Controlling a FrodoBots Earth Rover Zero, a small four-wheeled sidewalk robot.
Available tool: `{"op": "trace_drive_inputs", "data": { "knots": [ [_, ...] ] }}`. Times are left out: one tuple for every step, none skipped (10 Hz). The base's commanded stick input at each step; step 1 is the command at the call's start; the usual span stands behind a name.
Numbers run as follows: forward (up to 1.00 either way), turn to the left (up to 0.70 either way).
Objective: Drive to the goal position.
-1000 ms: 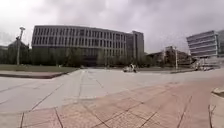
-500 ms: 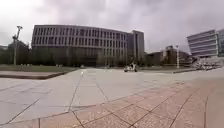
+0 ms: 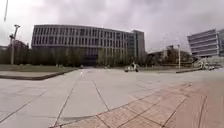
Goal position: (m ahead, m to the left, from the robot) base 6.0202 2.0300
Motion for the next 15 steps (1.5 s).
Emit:
{"op": "trace_drive_inputs", "data": {
  "knots": [
    [0.7,0.0],
    [0.7,0.0],
    [0.7,0.0],
    [0.7,0.0],
    [0.7,0.0],
    [0.7,0.0],
    [0.7,0.0],
    [0.7,0.0],
    [0.7,0.0],
    [0.7,0.0],
    [0.7,0.0],
    [0.7,0.0],
    [0.7,0.0],
    [0.7,0.0],
    [0.7,0.0]
  ]
}}
